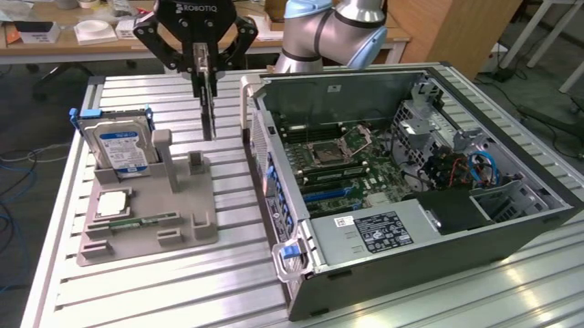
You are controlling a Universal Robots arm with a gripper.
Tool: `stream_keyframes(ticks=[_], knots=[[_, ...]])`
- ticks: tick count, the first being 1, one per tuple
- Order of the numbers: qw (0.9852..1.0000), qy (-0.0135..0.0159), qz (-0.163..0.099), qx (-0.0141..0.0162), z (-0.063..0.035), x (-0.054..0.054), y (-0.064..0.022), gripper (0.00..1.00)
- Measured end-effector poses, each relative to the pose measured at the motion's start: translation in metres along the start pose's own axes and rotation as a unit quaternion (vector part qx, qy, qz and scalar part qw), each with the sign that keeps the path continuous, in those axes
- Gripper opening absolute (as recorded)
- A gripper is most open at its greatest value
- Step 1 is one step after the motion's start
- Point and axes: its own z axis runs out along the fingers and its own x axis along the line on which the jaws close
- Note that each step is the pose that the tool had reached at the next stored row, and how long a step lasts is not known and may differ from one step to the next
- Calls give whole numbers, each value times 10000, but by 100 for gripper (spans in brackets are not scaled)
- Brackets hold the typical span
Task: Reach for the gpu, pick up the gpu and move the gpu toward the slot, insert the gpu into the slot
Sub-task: 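Pick up the gpu and move the gpu toward the slot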
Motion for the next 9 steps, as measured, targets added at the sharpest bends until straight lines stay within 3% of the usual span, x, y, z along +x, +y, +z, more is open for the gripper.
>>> stream_keyframes(ticks=[4, 9], knots=[[10000, 11, -51, 1, -1, -75, 3, 26], [10000, 24, -52, 1, -1, -264, 9, 26]])
